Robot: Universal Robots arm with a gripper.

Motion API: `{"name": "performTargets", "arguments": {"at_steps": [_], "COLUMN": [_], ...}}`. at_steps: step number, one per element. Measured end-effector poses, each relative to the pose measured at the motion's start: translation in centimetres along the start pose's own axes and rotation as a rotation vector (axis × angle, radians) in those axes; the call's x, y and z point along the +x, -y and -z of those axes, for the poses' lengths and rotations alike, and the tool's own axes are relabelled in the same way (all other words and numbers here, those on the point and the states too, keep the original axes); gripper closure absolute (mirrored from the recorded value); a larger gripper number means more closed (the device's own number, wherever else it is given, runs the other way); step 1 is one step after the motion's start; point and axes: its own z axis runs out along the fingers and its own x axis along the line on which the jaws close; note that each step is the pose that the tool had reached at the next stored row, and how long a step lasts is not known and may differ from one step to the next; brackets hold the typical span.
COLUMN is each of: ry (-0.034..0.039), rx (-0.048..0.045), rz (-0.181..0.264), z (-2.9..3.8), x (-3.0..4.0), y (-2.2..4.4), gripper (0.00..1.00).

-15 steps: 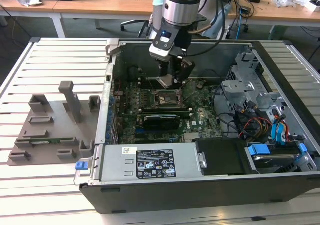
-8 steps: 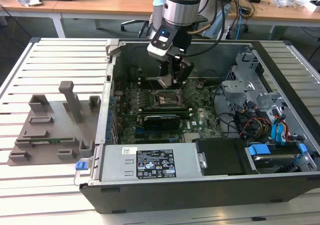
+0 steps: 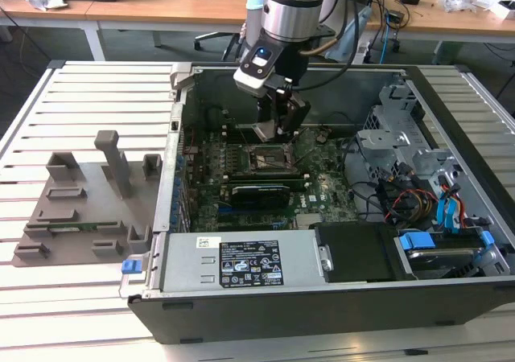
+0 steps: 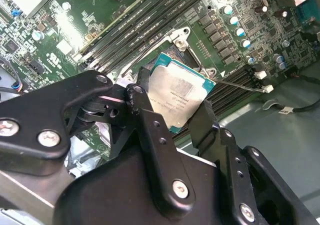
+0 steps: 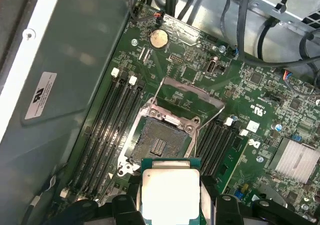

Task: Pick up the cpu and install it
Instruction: 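Place the cpu into insertion slot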

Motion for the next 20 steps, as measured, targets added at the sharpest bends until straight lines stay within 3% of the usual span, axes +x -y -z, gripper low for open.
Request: {"name": "performTargets", "arguments": {"at_steps": [20], "ry": [-0.0033], "rx": [0.0109], "rz": [-0.181], "z": [-0.02], "x": [0.00], "y": [0.00], "gripper": [0.45]}}
